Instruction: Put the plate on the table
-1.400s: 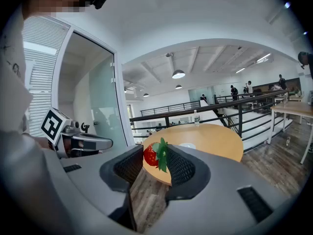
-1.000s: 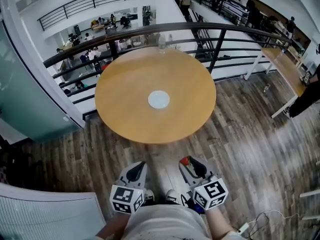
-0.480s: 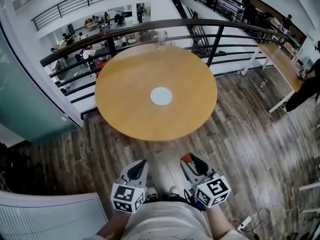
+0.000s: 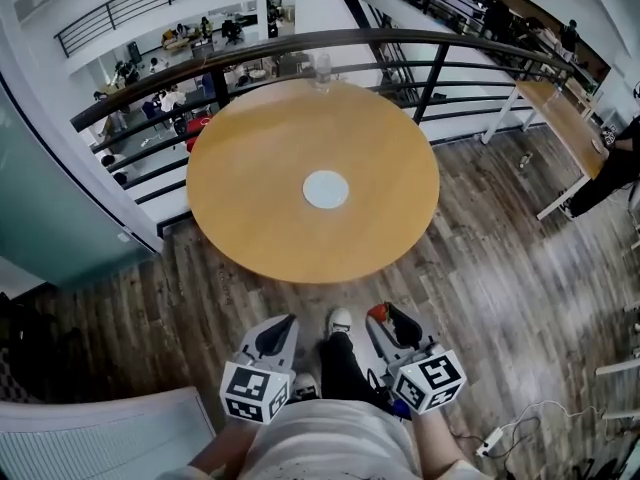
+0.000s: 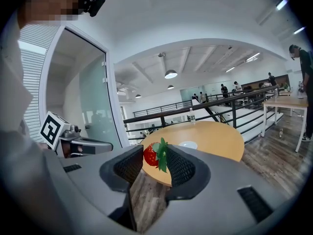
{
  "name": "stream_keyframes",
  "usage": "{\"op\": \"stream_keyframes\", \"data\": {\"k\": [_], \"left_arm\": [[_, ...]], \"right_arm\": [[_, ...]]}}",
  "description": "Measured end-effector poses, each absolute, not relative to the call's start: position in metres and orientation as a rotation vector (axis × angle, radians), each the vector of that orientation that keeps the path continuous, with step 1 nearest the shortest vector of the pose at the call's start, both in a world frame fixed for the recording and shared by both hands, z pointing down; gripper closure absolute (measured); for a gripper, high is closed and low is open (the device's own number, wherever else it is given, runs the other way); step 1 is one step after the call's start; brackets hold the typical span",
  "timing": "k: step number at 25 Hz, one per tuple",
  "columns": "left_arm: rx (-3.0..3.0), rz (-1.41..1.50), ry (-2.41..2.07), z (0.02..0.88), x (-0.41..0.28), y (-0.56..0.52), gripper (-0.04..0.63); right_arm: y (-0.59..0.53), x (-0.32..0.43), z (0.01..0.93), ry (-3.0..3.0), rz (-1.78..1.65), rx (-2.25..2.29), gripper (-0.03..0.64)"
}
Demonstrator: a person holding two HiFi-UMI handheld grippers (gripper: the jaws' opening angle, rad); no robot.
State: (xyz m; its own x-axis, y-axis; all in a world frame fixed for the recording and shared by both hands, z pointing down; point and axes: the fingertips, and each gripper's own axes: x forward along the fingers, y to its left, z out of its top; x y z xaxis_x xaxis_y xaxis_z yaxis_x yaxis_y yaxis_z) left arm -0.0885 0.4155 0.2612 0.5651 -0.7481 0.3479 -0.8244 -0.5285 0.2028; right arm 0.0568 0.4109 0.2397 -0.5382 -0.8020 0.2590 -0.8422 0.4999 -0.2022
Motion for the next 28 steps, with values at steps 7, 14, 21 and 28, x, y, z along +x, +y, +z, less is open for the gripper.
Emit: {"op": "stream_keyframes", "data": {"k": [7, 14, 21, 28], "left_arm": [[2.437, 0.313, -1.318, 0.272, -0.079, 0.350, 0.571], [2.411, 0.328, -1.369, 0.266, -0.064, 0.251, 0.571], [2.372, 0.330, -1.405, 0.262, -0.040, 0.176, 0.571], [2.331, 0.338, -1.443, 0.267, -0.029, 0.137, 0.571]], "right_arm": [[0.336, 0.063, 0.249, -2.650, 0.439, 1.389, 0.454], [0.234, 0.076, 0.241, -2.670, 0.407, 1.310, 0.454], [0.159, 0.096, 0.241, -2.691, 0.404, 1.212, 0.454], [0.117, 0.114, 0.253, -2.680, 0.431, 1.174, 0.454]]}}
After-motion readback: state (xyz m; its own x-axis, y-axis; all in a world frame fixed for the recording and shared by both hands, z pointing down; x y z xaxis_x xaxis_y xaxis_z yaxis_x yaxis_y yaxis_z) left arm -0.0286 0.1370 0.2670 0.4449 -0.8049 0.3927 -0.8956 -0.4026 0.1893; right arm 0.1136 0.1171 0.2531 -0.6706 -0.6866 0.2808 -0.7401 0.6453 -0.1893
